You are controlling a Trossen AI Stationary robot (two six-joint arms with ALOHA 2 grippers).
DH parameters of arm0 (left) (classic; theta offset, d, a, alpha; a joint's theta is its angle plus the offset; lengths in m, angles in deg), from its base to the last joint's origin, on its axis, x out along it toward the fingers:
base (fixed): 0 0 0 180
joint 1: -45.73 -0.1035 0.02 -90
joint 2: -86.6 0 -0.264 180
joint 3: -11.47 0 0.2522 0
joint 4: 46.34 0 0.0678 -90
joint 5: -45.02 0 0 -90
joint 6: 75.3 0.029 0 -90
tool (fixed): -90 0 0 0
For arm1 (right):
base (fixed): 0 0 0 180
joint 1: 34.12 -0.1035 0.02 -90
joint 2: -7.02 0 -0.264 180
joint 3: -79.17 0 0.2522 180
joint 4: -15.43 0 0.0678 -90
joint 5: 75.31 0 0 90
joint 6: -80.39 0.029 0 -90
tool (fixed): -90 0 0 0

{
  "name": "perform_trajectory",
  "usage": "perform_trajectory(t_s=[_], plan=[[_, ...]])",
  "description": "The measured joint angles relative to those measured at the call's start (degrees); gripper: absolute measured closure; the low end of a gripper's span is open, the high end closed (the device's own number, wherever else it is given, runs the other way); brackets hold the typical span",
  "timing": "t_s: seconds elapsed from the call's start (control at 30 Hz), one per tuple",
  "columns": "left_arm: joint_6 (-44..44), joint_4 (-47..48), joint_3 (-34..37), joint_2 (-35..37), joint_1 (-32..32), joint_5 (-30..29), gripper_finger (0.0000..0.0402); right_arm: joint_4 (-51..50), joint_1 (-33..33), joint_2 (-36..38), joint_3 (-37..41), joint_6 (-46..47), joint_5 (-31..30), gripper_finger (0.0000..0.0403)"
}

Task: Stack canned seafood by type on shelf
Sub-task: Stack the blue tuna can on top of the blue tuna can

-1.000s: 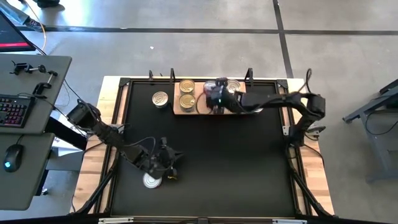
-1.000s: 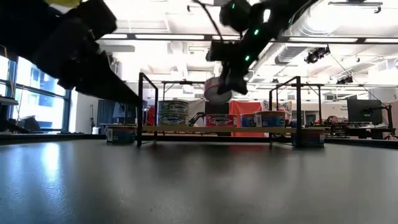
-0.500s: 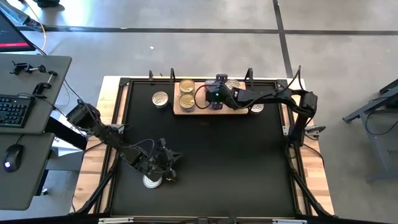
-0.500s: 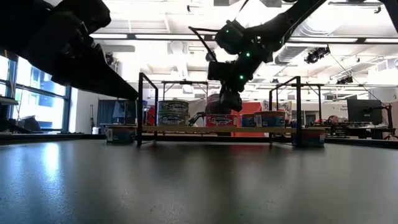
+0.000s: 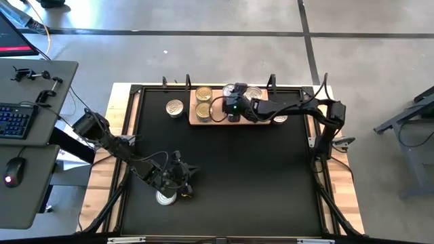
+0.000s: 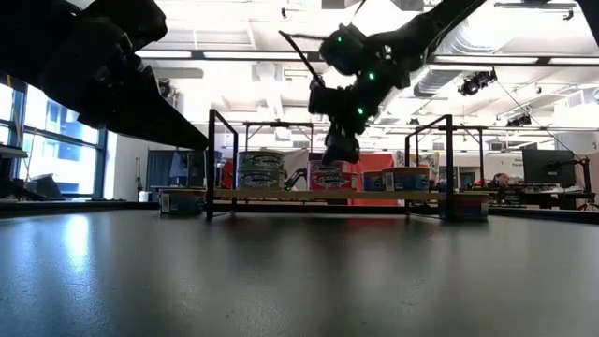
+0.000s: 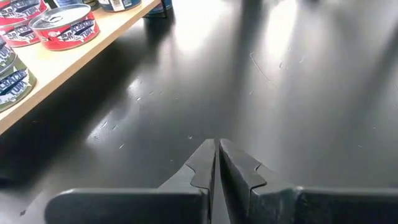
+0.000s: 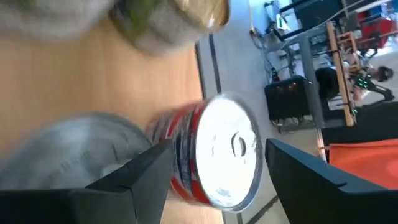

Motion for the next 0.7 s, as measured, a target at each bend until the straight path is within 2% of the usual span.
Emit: perform_trajectory(t_s=[0.1, 0.27, 0.47, 0.7], plan=[[-0.2, 0.0, 0.0, 0.0, 0.1, 0.0, 0.0387, -3.8, -2.9, 1.7, -2.0, 5.1, -0.3, 0.0154], [-0.4, -0.2, -0.1, 0.0, 0.7, 0.0, 0.0387, -11.0, -10.3, 7.6, -2.7, 12.9, 2.8, 0.0154], [-0.4, -0.7, -0.1, 0.0, 1.7, -0.1, 0.0387, -26.0, -21.2, 14.7, -2.7, 23.8, 7.7, 0.0154], [-0.4, -0.9, -0.1, 0.0, 1.8, -0.2, 0.0387, -41.8, -34.6, 17.0, -2.6, 38.6, 10.4, 0.0153]])
